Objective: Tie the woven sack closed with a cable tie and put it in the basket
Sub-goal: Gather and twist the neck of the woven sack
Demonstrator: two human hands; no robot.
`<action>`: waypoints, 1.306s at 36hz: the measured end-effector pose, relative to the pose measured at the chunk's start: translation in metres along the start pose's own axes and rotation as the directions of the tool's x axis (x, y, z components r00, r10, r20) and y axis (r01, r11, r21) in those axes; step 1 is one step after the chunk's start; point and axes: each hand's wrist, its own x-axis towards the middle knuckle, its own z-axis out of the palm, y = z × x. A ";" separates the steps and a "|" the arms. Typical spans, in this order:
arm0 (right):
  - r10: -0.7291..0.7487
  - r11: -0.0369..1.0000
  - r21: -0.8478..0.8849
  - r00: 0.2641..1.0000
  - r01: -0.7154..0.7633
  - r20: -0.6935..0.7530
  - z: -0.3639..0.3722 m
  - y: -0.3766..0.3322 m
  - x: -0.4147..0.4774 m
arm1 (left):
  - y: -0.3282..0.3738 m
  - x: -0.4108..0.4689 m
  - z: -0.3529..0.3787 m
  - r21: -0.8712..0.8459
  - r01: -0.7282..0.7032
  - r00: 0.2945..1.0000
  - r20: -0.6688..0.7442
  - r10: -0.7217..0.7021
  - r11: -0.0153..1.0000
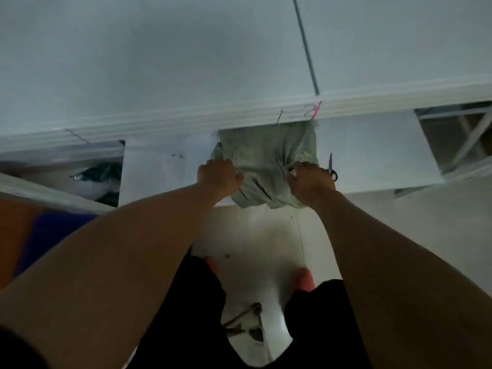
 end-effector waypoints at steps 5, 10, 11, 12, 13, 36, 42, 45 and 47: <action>0.048 0.992 0.122 0.998 -0.044 -0.031 0.058 0.004 0.044 | -0.011 0.051 0.061 -0.216 0.186 0.983 0.024 -0.185 0.959; 0.071 0.993 0.106 0.982 -0.053 -0.177 0.136 0.008 0.108 | -0.026 0.117 0.133 -0.378 0.297 0.952 0.042 -0.304 0.877; 0.066 0.995 0.082 0.978 -0.050 -0.197 0.155 0.008 0.118 | -0.027 0.126 0.147 -0.411 0.293 0.951 0.031 -0.308 0.863; 0.054 0.997 0.059 0.974 -0.042 -0.221 0.174 0.009 0.127 | -0.028 0.135 0.159 -0.439 0.263 0.953 -0.020 -0.302 0.859; 0.048 0.998 0.048 0.969 -0.037 -0.241 0.192 0.010 0.135 | -0.030 0.143 0.170 -0.459 0.209 0.954 -0.100 -0.284 0.863; 0.226 0.661 0.750 0.944 0.034 -0.242 0.214 0.028 0.078 | -0.041 0.047 0.216 -0.941 -0.295 0.949 -0.309 -0.068 0.169; 0.203 0.592 0.804 0.953 0.063 -0.225 0.192 0.023 0.089 | -0.002 0.053 0.196 -0.993 -0.116 0.991 -0.114 -0.064 -0.033; 0.261 0.476 0.878 0.945 0.052 -0.198 0.184 0.019 0.098 | 0.004 0.053 0.183 -0.989 -0.120 0.993 -0.118 -0.026 -0.091; 0.296 0.392 0.920 0.944 0.021 -0.147 0.181 0.015 0.101 | 0.003 0.050 0.178 -0.987 -0.096 0.995 -0.100 0.024 -0.132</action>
